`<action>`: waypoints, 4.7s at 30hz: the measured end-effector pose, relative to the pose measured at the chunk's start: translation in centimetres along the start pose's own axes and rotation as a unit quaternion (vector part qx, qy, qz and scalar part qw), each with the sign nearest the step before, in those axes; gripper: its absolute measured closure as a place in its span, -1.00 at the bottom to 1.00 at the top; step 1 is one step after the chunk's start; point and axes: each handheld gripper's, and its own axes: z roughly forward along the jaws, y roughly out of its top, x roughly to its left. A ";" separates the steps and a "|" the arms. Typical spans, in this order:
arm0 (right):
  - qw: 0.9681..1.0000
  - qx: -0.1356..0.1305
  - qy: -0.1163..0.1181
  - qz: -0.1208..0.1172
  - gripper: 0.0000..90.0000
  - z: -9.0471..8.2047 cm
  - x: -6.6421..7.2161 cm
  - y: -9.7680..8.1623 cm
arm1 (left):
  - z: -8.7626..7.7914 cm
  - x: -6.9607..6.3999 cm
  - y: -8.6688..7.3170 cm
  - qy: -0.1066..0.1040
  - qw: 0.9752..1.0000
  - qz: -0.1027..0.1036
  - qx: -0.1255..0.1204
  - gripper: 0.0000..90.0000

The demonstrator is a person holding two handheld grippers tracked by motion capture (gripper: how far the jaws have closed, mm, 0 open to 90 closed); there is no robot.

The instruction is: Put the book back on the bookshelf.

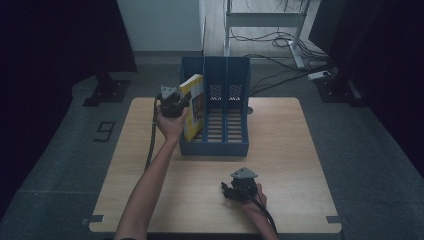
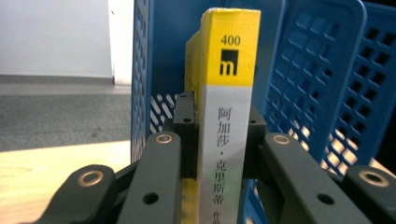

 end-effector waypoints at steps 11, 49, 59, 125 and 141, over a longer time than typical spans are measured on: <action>1.000 0.000 -0.003 0.002 -0.34 0.0 0.1 0.0 | -1.4 0.5 -0.3 -0.022 0.999 -0.015 0.030 0.58; 1.000 0.001 -0.003 0.002 -0.34 0.0 0.1 0.0 | -2.6 0.2 -2.1 -0.018 0.998 0.010 0.060 0.58; 1.000 0.001 -0.003 0.002 -0.34 0.0 0.1 0.0 | -2.3 0.3 -1.9 -0.011 0.998 0.028 0.046 0.68; 1.000 0.000 -0.004 0.002 -0.35 0.0 0.1 0.0 | -1.3 1.2 -2.1 0.018 1.000 -0.008 0.004 0.17; 1.000 0.001 -0.004 0.002 -0.35 0.0 0.1 0.0 | -2.6 0.9 -2.6 0.000 1.000 0.006 0.007 0.01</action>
